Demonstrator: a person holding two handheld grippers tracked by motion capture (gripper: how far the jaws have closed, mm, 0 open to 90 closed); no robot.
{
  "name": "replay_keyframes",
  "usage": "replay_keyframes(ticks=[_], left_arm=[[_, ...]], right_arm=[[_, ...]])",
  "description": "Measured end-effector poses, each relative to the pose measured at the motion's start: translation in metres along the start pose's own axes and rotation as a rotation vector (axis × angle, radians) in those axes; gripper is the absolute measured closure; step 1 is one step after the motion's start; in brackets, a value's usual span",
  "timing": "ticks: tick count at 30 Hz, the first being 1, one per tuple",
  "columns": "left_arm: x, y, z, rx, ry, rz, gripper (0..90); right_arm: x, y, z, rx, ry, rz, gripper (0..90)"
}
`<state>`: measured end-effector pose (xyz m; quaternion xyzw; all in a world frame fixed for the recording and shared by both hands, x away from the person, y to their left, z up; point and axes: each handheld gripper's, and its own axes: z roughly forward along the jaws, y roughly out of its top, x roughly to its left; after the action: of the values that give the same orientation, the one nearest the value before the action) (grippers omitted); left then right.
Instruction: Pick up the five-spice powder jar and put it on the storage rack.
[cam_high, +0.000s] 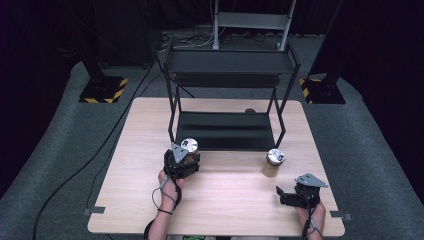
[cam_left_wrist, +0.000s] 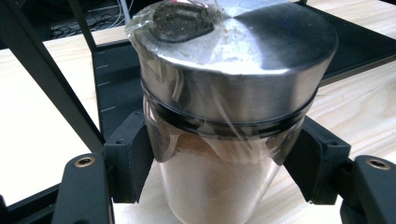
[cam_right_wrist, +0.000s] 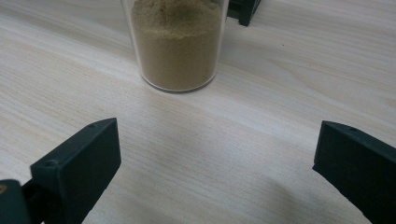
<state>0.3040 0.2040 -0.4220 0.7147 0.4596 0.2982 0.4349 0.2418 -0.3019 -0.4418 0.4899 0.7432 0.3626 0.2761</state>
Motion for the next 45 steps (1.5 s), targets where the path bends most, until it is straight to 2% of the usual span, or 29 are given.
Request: replay_keyframes(ticks=[45], left_arm=[[0.01,0.024,0.026,-0.004,-0.018,-0.017,30.8]], right_arm=[[0.0,0.0,0.0,0.003,0.0,0.001,0.0]])
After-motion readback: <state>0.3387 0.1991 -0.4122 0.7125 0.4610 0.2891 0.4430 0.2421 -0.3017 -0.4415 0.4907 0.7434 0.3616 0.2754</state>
